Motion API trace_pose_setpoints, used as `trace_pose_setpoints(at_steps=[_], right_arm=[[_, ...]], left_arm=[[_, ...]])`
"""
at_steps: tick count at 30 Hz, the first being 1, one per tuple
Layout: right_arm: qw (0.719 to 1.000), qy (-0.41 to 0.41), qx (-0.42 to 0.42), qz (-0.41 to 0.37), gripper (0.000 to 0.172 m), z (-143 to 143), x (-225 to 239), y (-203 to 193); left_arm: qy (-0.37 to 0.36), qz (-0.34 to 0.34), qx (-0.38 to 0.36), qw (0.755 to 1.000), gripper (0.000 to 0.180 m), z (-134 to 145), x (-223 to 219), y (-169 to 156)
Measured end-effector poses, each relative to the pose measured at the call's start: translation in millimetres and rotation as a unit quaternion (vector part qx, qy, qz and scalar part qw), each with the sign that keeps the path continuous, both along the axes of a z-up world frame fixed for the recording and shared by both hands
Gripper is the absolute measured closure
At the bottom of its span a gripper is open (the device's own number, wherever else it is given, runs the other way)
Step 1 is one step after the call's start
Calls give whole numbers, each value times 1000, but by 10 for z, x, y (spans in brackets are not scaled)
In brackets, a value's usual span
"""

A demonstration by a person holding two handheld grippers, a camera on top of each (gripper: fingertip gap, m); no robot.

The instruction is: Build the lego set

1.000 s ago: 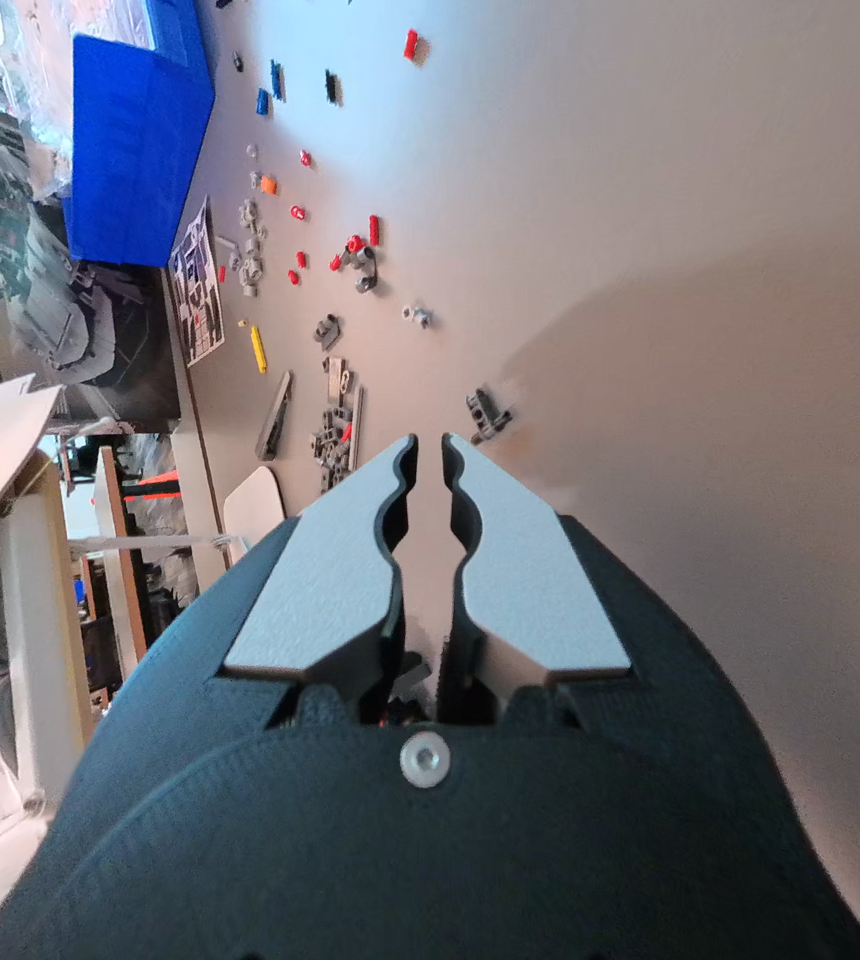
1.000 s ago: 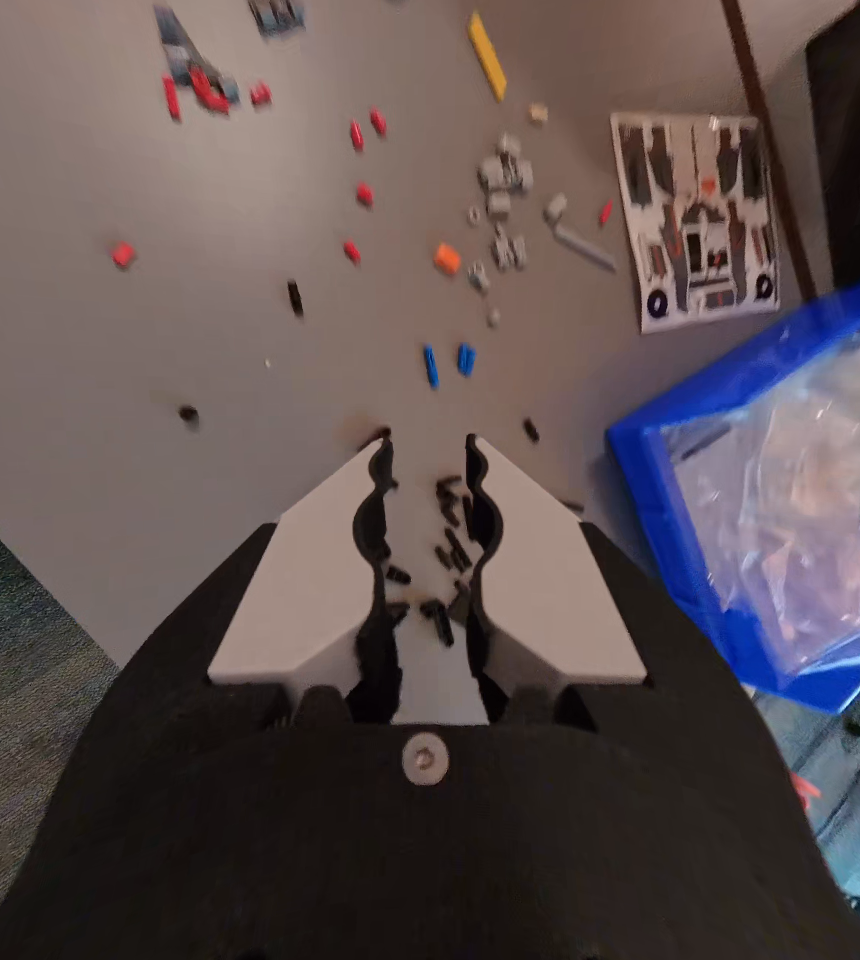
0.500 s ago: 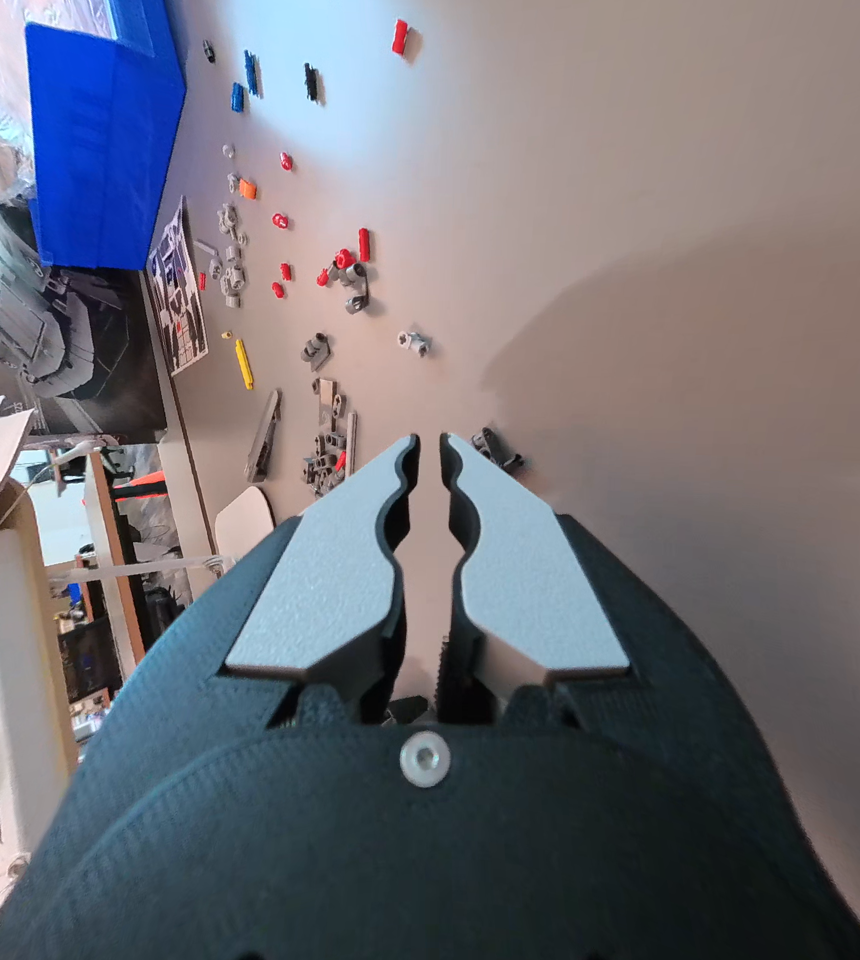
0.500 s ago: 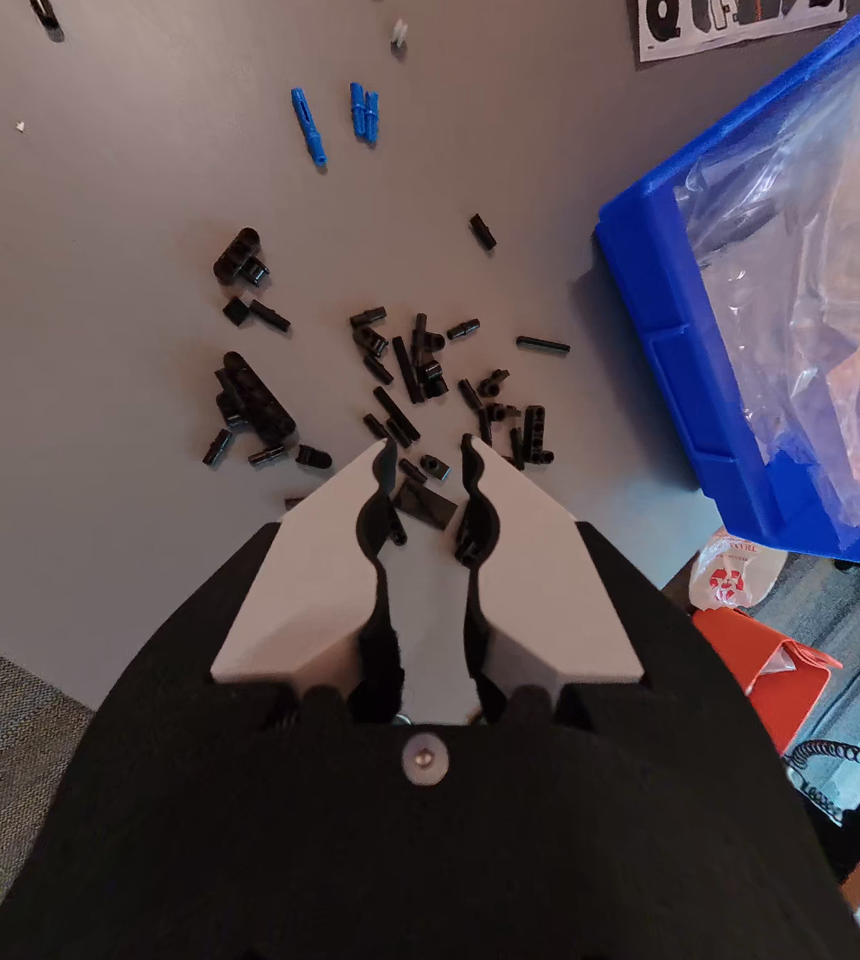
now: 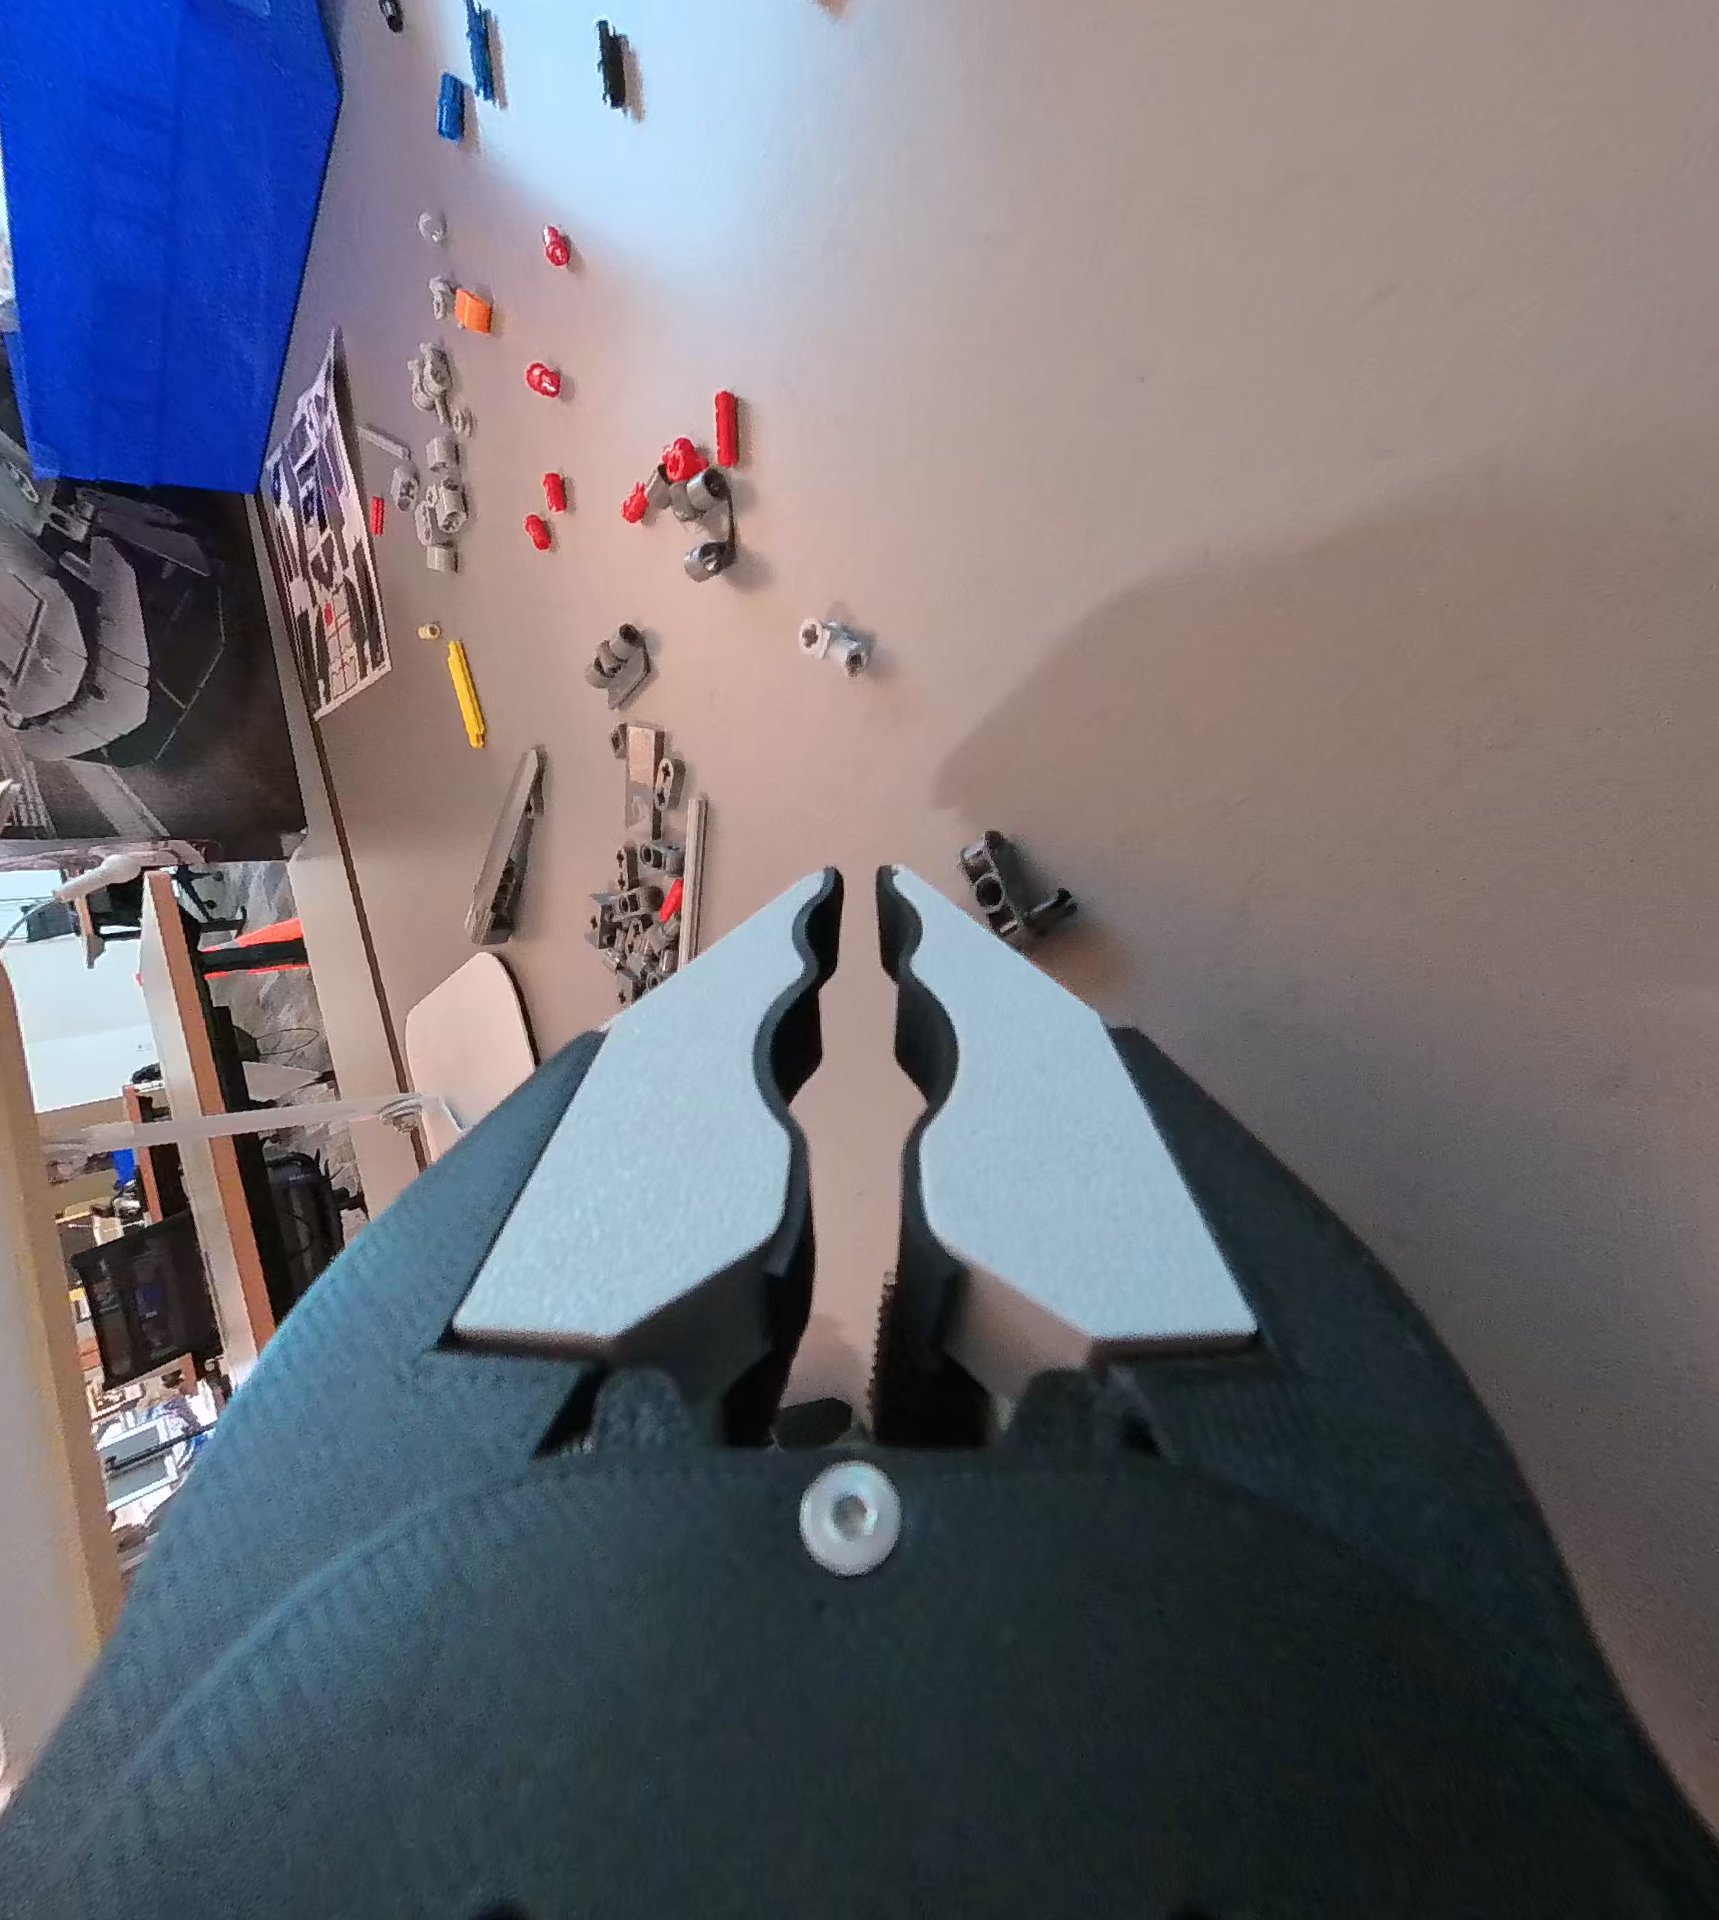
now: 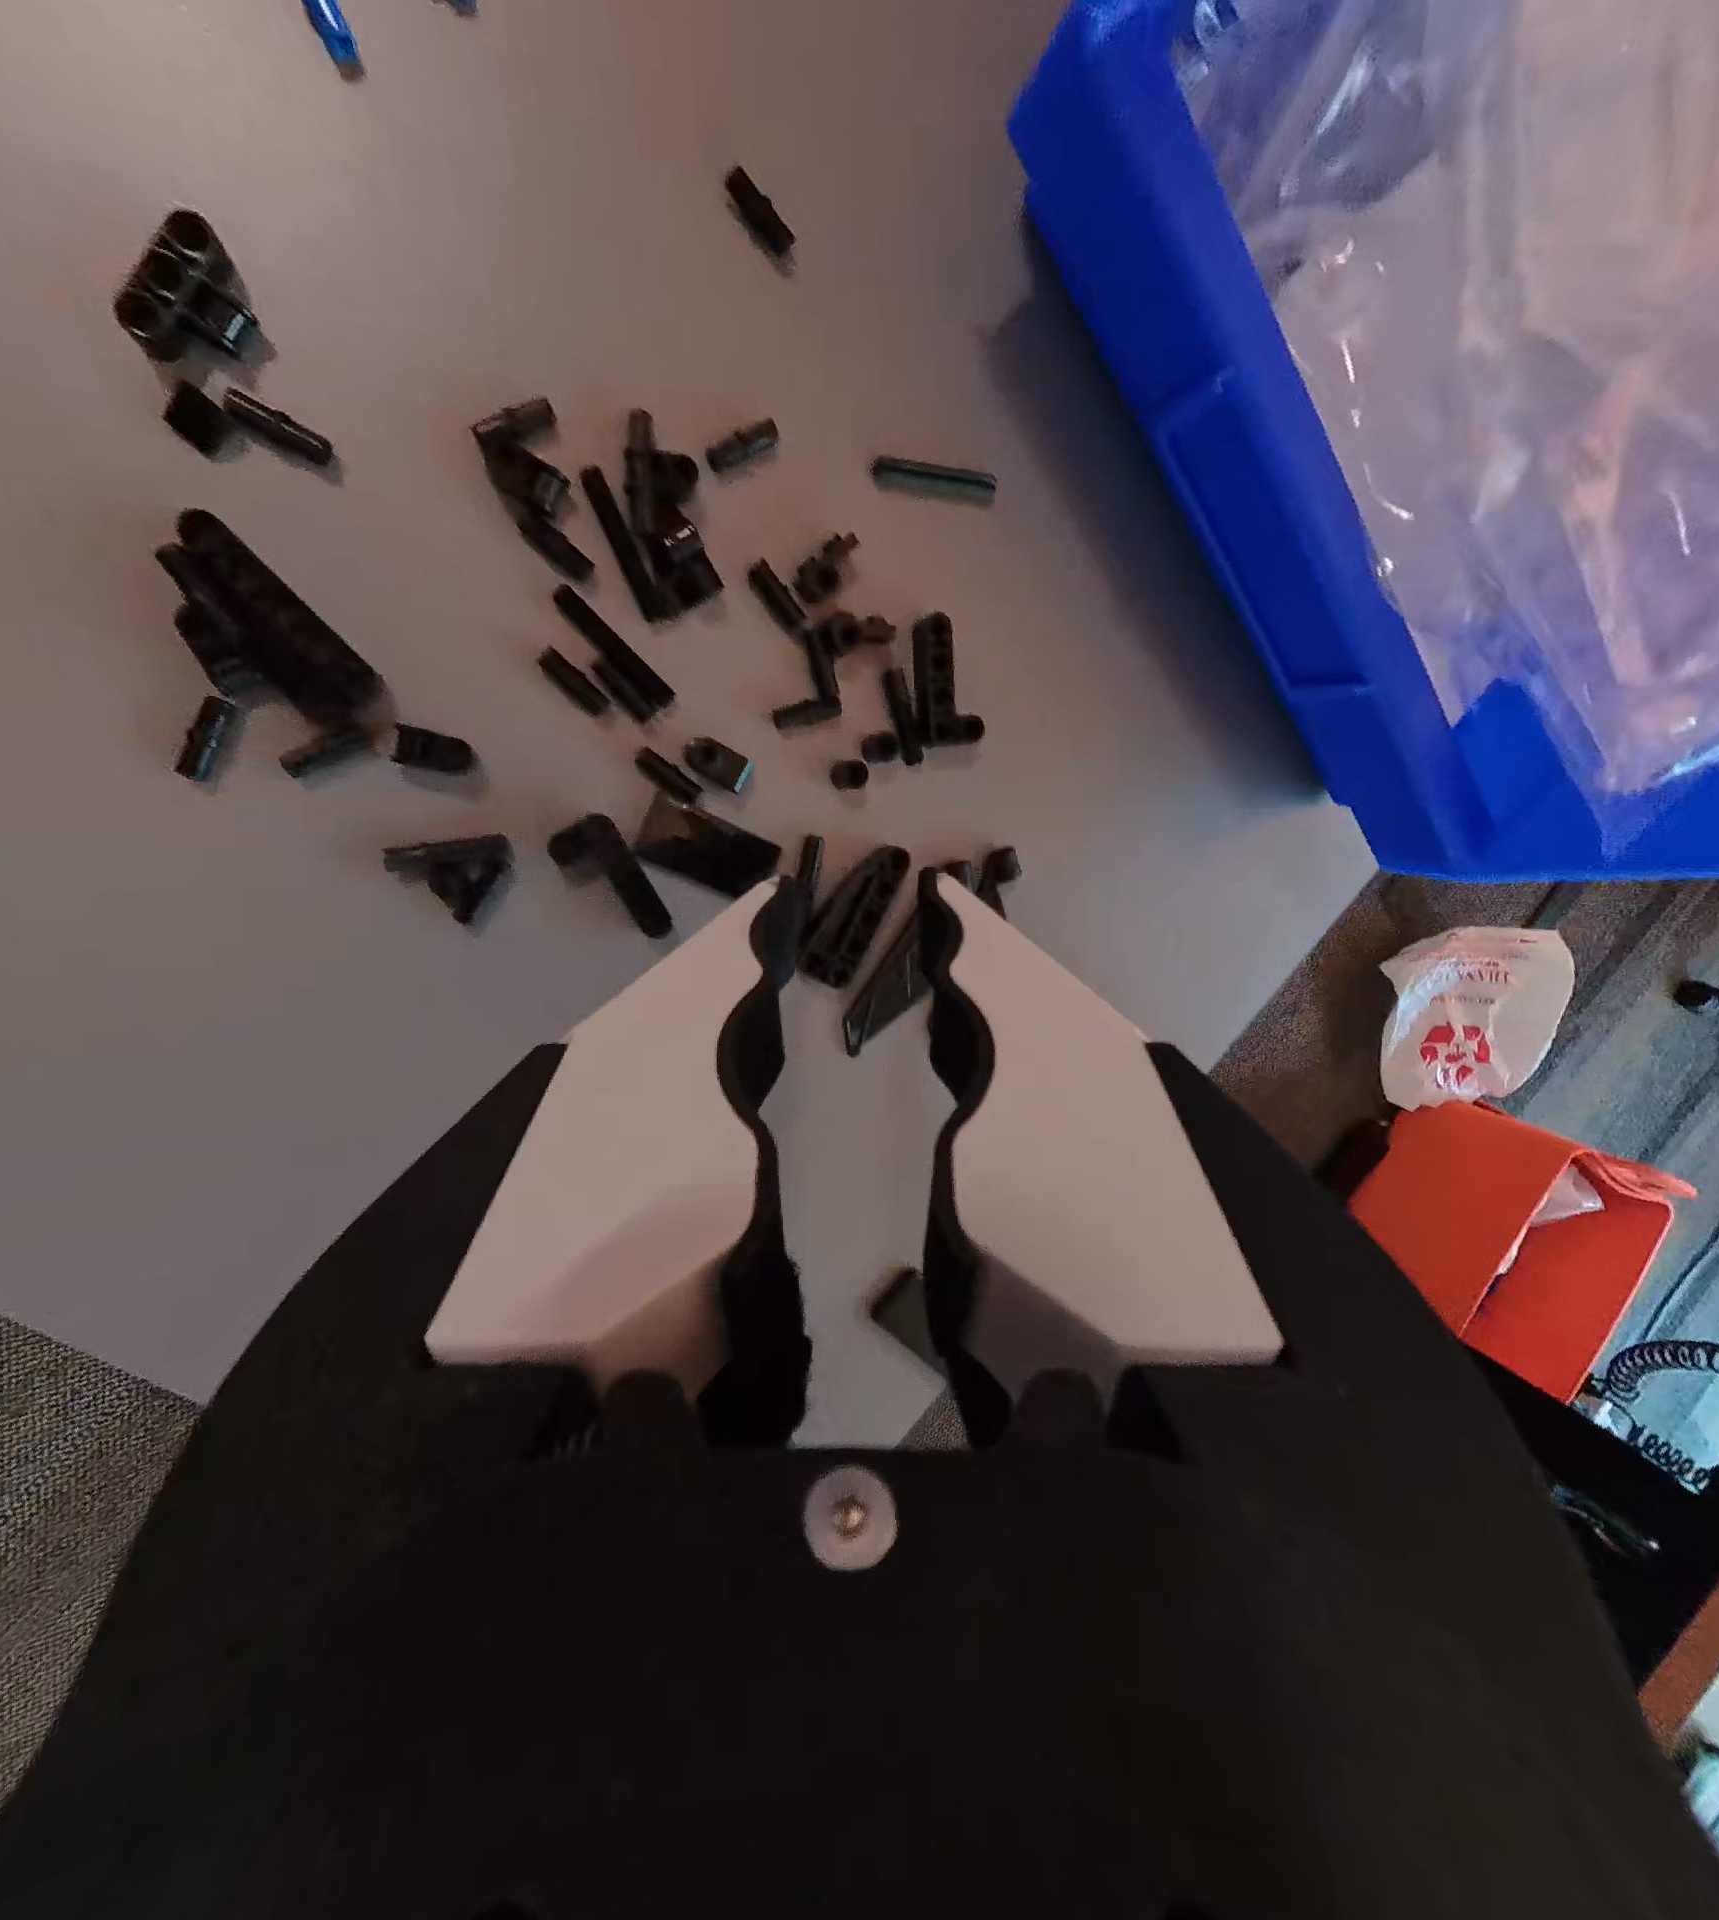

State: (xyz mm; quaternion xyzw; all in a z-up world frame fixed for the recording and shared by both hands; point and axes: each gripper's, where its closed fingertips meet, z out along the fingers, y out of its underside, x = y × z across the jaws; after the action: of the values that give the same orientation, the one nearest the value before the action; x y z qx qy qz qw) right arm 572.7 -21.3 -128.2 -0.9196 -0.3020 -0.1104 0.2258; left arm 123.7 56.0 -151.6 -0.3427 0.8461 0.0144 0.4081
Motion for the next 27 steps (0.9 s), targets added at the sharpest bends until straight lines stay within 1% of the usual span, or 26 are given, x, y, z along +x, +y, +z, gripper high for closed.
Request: trace_pose_setpoints(at_steps=[6,14,19,27], right_arm=[[1000,-2,-2,-13,150,-41,141,-14],[1000,7,-10,-3,148,-125,99,72],[999,19,-4,26,148,-90,-107,185],[994,42,13,101,147,59,-652,489]], left_arm=[[3,2,1,1000,176,-20,-2,25],[9,0,4,1000,177,-51,-2,29],[8,-1,-1,1000,177,-50,-3,28],[14,-3,-1,1000,177,-67,-22,29]])
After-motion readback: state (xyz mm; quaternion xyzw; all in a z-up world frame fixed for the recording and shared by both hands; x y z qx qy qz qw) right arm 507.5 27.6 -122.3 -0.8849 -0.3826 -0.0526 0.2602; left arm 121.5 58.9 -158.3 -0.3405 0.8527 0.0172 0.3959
